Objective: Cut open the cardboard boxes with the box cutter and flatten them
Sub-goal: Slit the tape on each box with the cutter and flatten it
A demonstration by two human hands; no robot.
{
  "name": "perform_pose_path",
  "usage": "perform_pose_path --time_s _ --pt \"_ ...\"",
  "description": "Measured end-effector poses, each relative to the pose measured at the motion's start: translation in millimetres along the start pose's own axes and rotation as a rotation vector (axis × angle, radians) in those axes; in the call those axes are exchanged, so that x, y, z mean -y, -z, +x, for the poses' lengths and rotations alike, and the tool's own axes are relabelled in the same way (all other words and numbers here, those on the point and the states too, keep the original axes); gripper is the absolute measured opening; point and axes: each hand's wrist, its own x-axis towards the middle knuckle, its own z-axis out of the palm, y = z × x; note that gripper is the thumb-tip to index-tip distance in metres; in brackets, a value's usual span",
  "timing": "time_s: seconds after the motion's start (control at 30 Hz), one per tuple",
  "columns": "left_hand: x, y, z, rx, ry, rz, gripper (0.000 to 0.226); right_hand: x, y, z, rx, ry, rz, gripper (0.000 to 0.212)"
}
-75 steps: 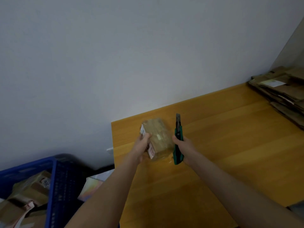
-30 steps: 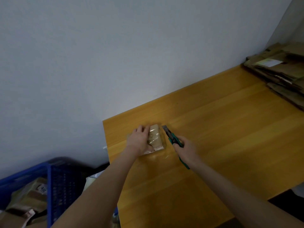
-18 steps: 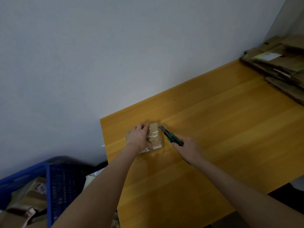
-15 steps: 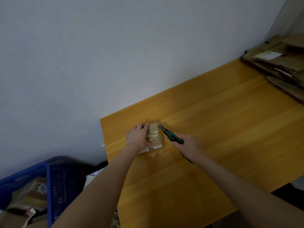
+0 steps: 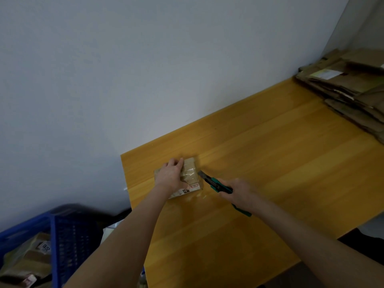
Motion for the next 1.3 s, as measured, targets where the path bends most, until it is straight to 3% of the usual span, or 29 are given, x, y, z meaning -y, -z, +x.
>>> perform_pose_path --time_s 0.1,0.23,0.33,0.43,0.5,0.67,0.8,0.97,1.17,1.3 --pt "0 2 0 -0.003 0.004 0.002 0.105 -10 -2 -11 -0.010 -0.022 0.102 0.042" --pt "-4 5 -6 -0.042 0.133 -0.032 0.097 -17 -12 -2 -0.229 -0.218 0.309 0.041" --pt "0 -2 -15 -0.009 0.241 -0.199 0.089 -6 -28 26 -0.179 -0.281 0.310 0.051" --pt "9 -17 -27 -0.006 0.251 -0.378 0.077 0 -39 50 -0.126 -0.391 0.262 0.065" --pt "13 -26 -36 -0.037 0.228 -0.451 0.080 -2 -44 59 -0.097 -0.431 0.211 0.067" --pt "16 -36 -44 -0.057 0.170 -0.457 0.082 6 -38 61 -0.152 -0.387 -0.029 0.054" --pt "9 -34 -43 -0.073 0.149 -0.434 0.081 52 -42 56 -0.087 -0.260 0.181 0.050" --pt "12 -32 -38 -0.040 0.151 -0.434 0.083 82 -57 61 0.071 -0.507 0.616 0.034" --pt "1 -25 -35 -0.090 0.197 -0.326 0.075 84 -53 69 -0.019 -0.527 0.605 0.007" --pt "-3 -16 -33 -0.087 0.205 -0.228 0.062 84 -55 73 -0.039 -0.543 0.557 0.008"
